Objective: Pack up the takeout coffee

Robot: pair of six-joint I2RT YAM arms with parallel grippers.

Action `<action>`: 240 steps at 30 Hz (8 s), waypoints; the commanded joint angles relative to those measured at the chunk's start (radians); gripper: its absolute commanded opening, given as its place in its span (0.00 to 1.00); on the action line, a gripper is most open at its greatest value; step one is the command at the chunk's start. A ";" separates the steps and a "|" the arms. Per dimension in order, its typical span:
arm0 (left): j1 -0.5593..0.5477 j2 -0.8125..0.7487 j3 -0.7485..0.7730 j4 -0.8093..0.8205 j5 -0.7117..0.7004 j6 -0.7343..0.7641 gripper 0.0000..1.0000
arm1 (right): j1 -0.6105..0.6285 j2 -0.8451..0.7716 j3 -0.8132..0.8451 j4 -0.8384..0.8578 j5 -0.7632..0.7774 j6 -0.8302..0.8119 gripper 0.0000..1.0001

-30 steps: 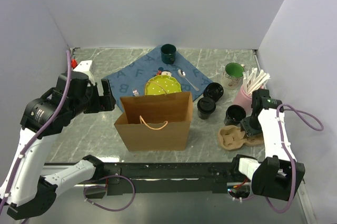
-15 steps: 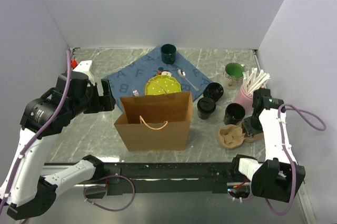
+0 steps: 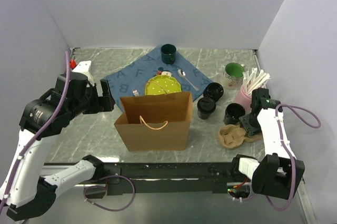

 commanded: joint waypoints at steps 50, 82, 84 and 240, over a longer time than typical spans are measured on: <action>-0.005 0.002 0.012 0.005 -0.031 0.013 0.94 | -0.004 0.050 -0.017 0.037 0.013 0.008 0.36; -0.005 0.093 0.360 0.171 0.541 0.098 0.79 | -0.021 -0.083 0.006 -0.100 -0.094 0.019 0.40; -0.007 0.110 0.392 0.174 0.561 0.101 0.76 | -0.021 -0.106 0.035 -0.074 -0.119 0.011 0.40; -0.775 0.975 0.315 0.672 0.206 -0.236 0.52 | -0.352 -0.249 0.213 -0.307 -0.348 -0.225 0.38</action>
